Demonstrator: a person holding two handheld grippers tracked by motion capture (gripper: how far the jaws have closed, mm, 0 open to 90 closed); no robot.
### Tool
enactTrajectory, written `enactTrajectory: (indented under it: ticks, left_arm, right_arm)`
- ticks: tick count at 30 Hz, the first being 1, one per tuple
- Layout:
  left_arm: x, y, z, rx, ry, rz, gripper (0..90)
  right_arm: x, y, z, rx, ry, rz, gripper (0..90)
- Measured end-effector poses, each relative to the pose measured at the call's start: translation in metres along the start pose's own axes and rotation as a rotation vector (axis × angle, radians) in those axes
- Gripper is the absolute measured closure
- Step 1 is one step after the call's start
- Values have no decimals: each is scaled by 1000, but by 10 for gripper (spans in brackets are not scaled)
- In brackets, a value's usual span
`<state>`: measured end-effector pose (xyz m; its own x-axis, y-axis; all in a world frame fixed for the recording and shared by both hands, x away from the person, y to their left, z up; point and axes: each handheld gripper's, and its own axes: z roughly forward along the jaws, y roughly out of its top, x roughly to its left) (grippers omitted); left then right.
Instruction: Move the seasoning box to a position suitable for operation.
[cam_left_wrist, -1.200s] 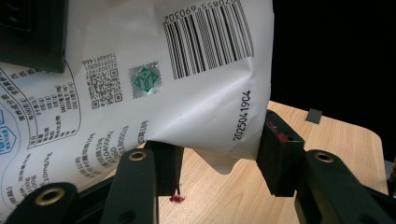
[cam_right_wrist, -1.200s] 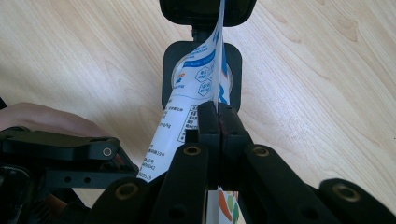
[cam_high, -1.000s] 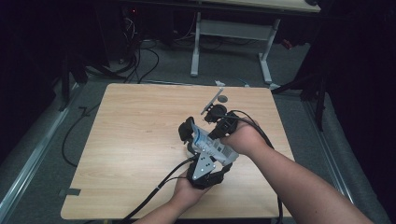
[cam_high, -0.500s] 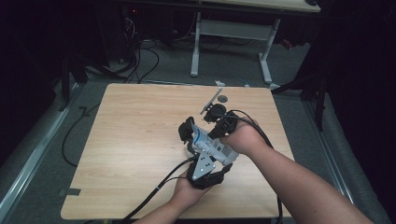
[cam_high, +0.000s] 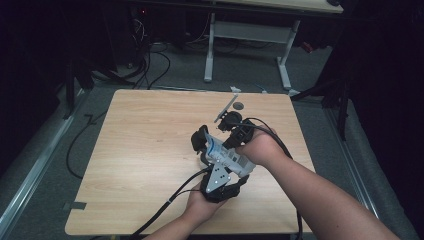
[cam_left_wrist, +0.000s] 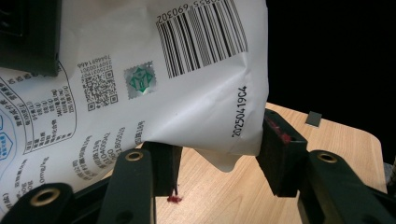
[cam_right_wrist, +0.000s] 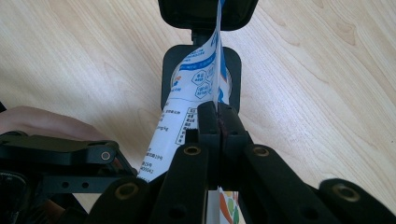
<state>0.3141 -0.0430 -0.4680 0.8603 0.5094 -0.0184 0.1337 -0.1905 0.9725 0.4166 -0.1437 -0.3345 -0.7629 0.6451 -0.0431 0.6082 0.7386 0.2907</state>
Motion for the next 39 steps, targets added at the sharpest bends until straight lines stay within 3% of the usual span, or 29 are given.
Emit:
enactTrajectory:
  ticks: [39]
  left_arm:
    - [1,1,-1,-8,1,0,532]
  right_arm:
    - [0,3,2,-7,1,-9,900]
